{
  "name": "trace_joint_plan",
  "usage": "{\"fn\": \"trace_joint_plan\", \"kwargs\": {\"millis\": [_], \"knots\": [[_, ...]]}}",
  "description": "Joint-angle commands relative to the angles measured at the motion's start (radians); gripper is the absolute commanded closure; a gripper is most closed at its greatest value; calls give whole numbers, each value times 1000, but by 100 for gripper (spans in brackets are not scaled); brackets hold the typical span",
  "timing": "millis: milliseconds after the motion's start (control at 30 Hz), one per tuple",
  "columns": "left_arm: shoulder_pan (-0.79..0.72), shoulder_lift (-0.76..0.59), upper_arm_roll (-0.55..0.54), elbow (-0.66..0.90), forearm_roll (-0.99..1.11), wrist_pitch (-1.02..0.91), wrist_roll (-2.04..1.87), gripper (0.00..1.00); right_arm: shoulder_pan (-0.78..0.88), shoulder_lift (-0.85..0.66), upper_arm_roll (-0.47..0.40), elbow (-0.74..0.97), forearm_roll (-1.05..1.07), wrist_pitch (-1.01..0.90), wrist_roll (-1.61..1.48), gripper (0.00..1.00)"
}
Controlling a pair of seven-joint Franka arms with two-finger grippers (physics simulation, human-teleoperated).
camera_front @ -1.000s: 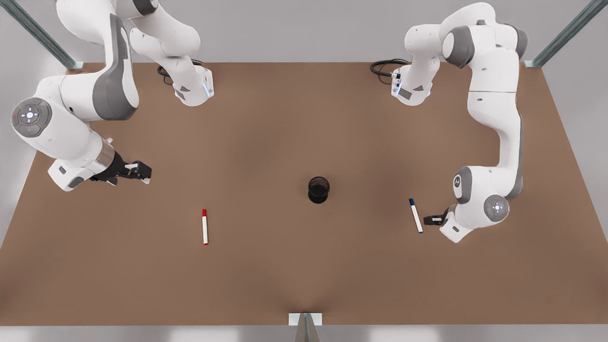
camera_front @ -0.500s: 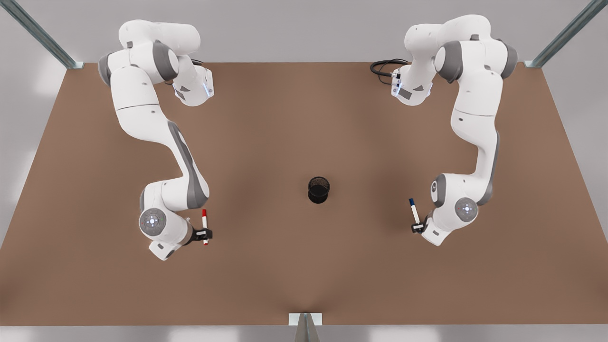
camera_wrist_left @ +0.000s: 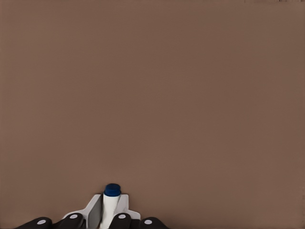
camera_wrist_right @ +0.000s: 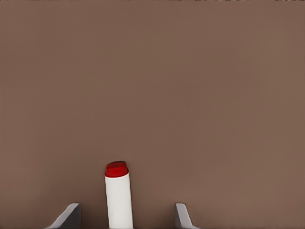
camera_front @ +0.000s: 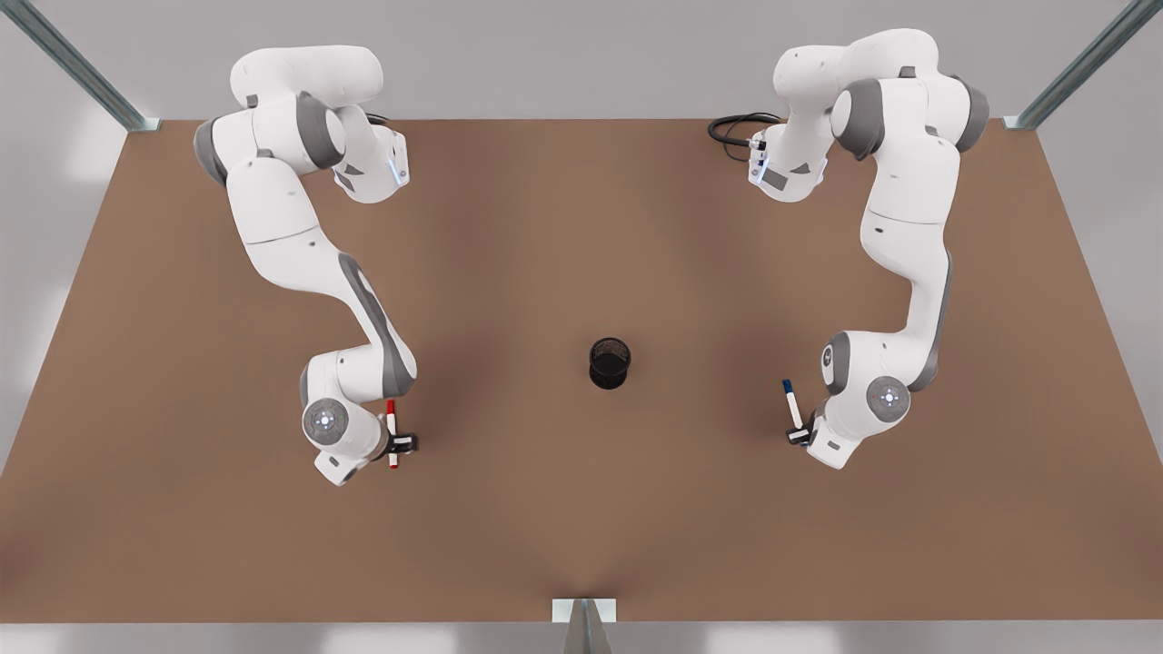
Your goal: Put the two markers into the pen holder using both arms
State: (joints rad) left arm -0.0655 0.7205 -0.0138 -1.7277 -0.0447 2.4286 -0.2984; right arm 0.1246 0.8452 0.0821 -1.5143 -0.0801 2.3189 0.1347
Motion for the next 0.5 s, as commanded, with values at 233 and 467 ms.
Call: {"fn": "trace_joint_plan", "kwargs": {"millis": [233, 467], "knots": [[-2, -12, 0, 2, 3, -2, -100, 78, 9, -8, 1, 5, -1, 22, 45, 72], [-8, -33, 0, 111, 34, -209, -104, 79, 13, -52, 5, 9, -4, 16, 34, 78]]}}
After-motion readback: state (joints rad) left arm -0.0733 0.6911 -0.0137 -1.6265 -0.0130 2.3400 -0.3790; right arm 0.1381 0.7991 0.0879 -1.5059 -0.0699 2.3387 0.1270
